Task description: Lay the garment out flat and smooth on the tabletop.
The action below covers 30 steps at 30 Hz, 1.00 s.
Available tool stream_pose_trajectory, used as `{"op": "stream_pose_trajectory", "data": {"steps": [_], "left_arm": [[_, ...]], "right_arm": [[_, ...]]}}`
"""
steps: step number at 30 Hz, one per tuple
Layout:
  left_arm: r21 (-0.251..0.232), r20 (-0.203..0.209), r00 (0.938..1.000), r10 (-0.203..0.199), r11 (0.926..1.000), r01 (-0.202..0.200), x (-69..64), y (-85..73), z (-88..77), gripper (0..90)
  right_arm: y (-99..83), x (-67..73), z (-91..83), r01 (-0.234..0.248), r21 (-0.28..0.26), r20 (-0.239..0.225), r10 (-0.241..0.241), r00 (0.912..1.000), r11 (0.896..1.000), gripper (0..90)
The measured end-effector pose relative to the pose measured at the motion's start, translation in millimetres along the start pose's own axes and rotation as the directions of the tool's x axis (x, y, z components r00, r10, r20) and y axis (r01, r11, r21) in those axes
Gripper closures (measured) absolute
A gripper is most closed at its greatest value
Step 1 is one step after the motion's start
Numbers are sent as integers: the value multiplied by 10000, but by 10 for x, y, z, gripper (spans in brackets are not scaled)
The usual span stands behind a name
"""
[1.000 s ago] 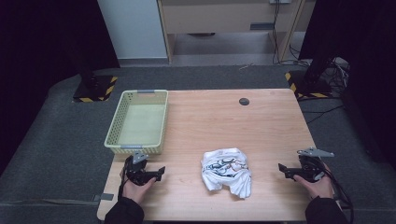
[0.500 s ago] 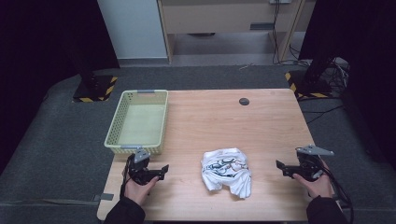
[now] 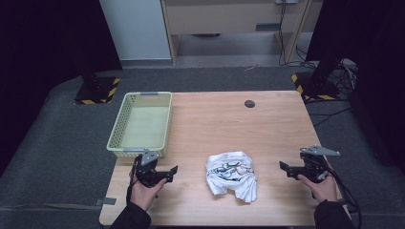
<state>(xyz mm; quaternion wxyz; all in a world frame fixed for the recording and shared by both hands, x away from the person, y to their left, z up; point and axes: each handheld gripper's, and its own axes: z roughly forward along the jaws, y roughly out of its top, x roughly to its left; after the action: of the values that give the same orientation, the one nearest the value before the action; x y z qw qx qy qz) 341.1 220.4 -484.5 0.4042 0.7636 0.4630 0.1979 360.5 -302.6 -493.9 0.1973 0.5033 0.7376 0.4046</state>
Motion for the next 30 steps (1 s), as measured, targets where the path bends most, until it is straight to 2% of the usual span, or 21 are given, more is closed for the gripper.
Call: {"op": "stream_pose_trajectory", "data": {"steps": [14,30], "left_arm": [[-430,459,9989,49,9991,-29,-89,106,4,78],[-638,866,9960,204,9979,-149,-239,287,138,78]], "right_arm": [[114,68,28,47,-187,-306,-53,9995,9998,35],[266,240,158,247,-338,-721,-271,9970,9991,47]]}}
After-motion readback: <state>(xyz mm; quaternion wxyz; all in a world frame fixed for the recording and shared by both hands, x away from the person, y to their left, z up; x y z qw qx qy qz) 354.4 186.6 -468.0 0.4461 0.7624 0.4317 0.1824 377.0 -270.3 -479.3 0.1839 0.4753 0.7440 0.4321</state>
